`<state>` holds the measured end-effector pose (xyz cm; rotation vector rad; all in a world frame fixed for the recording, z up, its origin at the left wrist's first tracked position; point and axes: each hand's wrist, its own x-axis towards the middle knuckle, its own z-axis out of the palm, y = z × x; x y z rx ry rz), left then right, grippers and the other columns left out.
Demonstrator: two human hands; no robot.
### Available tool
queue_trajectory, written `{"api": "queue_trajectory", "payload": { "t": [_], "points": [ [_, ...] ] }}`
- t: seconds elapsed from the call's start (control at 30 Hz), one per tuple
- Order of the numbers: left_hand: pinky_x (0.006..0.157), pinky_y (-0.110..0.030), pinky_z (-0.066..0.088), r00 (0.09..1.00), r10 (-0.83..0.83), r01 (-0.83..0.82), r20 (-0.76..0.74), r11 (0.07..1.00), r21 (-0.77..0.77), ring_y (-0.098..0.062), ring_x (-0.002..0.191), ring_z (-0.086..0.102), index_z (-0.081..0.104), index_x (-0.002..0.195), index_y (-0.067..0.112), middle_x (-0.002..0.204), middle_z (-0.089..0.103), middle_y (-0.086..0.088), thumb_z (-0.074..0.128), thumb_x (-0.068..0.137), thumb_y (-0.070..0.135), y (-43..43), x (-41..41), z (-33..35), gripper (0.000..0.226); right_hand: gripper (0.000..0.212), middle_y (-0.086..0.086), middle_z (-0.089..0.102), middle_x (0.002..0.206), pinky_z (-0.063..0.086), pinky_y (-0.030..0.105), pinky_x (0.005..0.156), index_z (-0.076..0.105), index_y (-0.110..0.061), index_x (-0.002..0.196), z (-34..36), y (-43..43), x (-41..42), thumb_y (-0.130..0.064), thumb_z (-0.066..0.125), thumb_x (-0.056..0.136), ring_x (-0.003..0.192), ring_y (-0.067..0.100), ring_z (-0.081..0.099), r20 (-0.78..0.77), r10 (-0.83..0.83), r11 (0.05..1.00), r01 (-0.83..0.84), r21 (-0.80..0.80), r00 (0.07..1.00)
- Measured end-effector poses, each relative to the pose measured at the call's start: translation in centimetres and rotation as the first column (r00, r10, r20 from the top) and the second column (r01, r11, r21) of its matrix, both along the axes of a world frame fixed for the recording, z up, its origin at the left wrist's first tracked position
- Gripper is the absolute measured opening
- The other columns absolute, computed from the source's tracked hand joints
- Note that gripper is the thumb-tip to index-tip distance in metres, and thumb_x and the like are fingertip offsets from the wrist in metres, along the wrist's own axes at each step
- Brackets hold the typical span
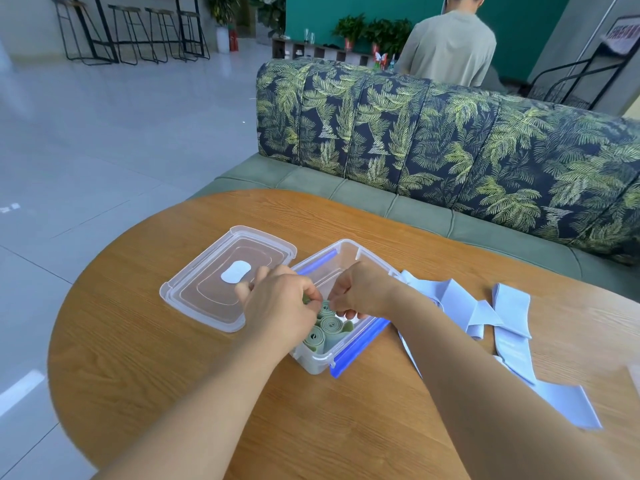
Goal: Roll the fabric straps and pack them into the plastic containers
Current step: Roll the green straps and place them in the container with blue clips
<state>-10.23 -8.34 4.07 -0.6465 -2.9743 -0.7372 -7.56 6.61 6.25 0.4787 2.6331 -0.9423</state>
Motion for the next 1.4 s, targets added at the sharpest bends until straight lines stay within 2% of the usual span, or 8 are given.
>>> {"api": "queue_trajectory", "payload": {
  "t": [0.33,0.5,0.63,0.73,0.83,1.0,1.23,1.4],
  "points": [
    [0.078,-0.033,0.018,1.000,0.009,-0.011,-0.017,0.989,-0.149,-0.014,0.110,0.038,0.066,0.079,0.038,0.096,0.049,0.014,0.063,0.087,0.038,0.6,-0.2,1.0,0.008,0.013,0.008,0.072,0.083,0.054,0.028,0.070,0.072,-0.004,0.095,-0.2,-0.6,0.0,-0.008,0.063,0.087,0.072,0.017,0.064,-0.011,-0.019,1.000,0.019,0.010,1.000],
    [0.078,-0.034,0.017,0.999,-0.026,0.022,-0.025,0.989,-0.149,-0.013,0.110,0.039,0.069,0.083,0.038,0.093,0.049,0.016,0.063,0.087,0.035,0.7,0.0,1.3,0.007,0.012,0.004,0.073,0.082,0.057,0.036,0.086,0.073,-0.013,0.084,-0.6,-0.2,0.2,-0.014,0.062,0.087,0.085,0.019,0.068,-0.070,-0.042,0.998,0.046,0.046,0.997],
    [0.078,-0.034,0.018,0.999,-0.037,0.034,-0.019,0.989,-0.147,-0.013,0.113,0.039,0.068,0.084,0.038,0.100,0.054,0.016,0.062,0.089,0.036,0.6,-0.1,1.3,0.008,0.013,0.001,0.070,0.078,0.055,0.034,0.085,0.072,-0.016,0.080,-0.9,-0.3,0.4,-0.016,0.062,0.088,0.083,0.017,0.063,-0.097,-0.040,0.995,0.049,0.088,0.994],
    [0.079,-0.034,0.017,0.999,-0.043,0.042,-0.009,0.993,-0.111,-0.013,0.115,0.038,0.067,0.085,0.039,0.104,0.056,0.016,0.060,0.090,0.038,0.5,-0.2,1.0,0.009,0.014,-0.003,0.067,0.074,0.054,0.031,0.083,0.073,-0.015,0.086,-0.8,-0.4,0.5,-0.015,0.060,0.089,0.081,0.015,0.061,-0.106,-0.029,0.995,0.039,0.090,0.994],
    [0.079,-0.034,0.016,0.999,-0.042,0.042,-0.004,0.998,-0.049,-0.012,0.115,0.038,0.067,0.087,0.042,0.106,0.056,0.017,0.061,0.088,0.042,0.4,-0.3,0.6,0.006,0.015,0.000,0.072,0.080,0.056,0.036,0.085,0.076,-0.014,0.091,-0.9,-0.3,0.3,-0.017,0.061,0.089,0.086,0.017,0.065,-0.112,-0.034,0.996,0.043,0.075,0.993],
    [0.081,-0.034,0.017,0.997,-0.075,0.075,0.001,0.993,-0.087,-0.012,0.116,0.038,0.067,0.097,0.044,0.110,0.056,0.018,0.064,0.083,0.054,0.4,-0.5,0.3,0.017,0.015,0.007,0.073,0.085,0.056,0.042,0.087,0.076,-0.013,0.088,-1.0,0.1,0.3,-0.016,0.062,0.085,0.091,0.022,0.067,-0.124,-0.053,0.998,0.057,0.026,0.991],
    [0.078,-0.033,0.016,0.998,-0.048,0.049,-0.039,0.999,0.024,-0.010,0.113,0.039,0.067,0.092,0.043,0.101,0.056,0.018,0.058,0.090,0.044,0.2,-0.6,0.5,0.009,0.015,0.006,0.073,0.084,0.056,0.041,0.084,0.074,-0.013,0.082,-1.1,0.4,0.3,-0.016,0.061,0.087,0.085,0.023,0.066,-0.158,-0.060,0.998,0.062,0.003,0.986],
    [0.072,-0.033,0.015,0.997,-0.011,0.023,-0.080,0.989,0.148,-0.010,0.107,0.040,0.067,0.086,0.040,0.098,0.056,0.017,0.055,0.092,0.038,0.3,-0.7,2.2,0.013,0.017,0.005,0.073,0.089,0.055,0.038,0.079,0.075,-0.012,0.084,0.3,0.6,0.8,-0.016,0.058,0.088,0.084,0.023,0.065,-0.308,-0.101,0.993,0.114,0.025,0.946]
  ]
}}
